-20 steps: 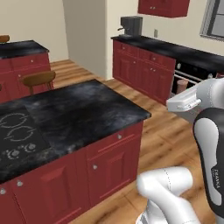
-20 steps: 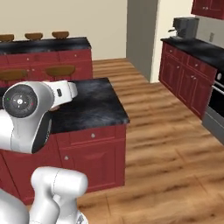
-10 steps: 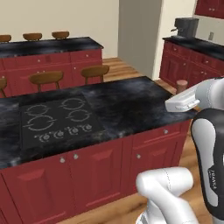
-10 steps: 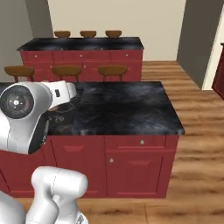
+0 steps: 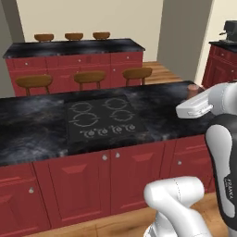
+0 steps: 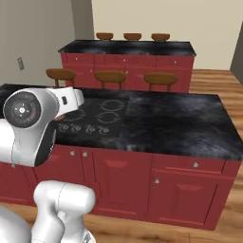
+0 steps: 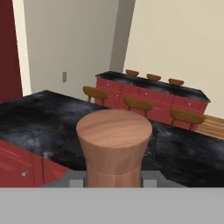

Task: Take 2 condiments from the cabinet and move them on the counter near the stove.Make sure the condiments are lined up with each other, next to each other.

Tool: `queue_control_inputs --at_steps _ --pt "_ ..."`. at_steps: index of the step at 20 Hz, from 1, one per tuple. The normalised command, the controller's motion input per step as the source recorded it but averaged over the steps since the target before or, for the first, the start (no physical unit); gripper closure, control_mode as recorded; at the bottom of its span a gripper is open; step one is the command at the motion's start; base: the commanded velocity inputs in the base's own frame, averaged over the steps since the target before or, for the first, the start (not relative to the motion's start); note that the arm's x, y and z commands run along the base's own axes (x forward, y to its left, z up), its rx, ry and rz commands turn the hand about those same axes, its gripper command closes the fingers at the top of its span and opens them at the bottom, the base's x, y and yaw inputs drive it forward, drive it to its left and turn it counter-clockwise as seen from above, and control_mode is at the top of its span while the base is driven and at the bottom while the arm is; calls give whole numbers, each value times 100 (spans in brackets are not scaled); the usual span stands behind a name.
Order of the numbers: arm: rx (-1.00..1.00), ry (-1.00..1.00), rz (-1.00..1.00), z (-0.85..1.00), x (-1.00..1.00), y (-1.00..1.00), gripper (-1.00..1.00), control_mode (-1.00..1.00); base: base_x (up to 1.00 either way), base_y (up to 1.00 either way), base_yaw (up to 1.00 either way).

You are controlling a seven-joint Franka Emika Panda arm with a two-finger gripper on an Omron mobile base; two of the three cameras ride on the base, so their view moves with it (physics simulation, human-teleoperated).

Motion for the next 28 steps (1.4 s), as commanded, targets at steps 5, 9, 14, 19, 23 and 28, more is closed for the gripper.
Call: queue_control_inputs --at_steps 5,9,14,19,23,28 --pt "0 0 0 0 0 0 100 100 33 47 0" --pt "0 0 0 0 0 0 100 100 62 5 0" --pt "0 0 0 0 0 0 100 100 67 1 0" --pt "0 0 0 0 0 0 100 100 67 0 0" --pt "0 0 0 0 0 0 100 100 70 0 0" --pt "0 0 0 0 0 0 100 100 62 2 0"
